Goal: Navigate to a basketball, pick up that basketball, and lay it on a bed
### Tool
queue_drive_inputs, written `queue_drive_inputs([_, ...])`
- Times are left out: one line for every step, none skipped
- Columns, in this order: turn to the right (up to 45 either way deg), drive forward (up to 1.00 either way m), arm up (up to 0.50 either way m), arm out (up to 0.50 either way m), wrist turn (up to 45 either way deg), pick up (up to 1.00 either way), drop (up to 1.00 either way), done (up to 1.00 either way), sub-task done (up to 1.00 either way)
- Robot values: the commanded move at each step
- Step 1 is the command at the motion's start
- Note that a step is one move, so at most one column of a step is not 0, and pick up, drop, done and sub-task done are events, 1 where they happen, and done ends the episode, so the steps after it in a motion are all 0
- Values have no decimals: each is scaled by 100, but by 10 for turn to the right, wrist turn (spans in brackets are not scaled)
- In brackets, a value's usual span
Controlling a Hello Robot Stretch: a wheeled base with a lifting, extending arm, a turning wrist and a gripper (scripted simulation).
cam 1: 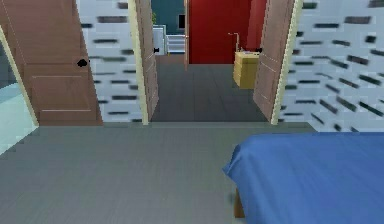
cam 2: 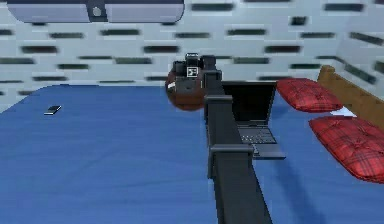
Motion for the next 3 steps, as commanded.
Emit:
queue_drive_inputs([0, 0, 0, 0, 0, 0, 100, 0, 0])
queue_drive_inputs([0, 0, 4, 0, 0, 0, 0, 0, 0])
queue_drive_inputs([0, 0, 0, -8, 0, 0, 0, 0, 0])
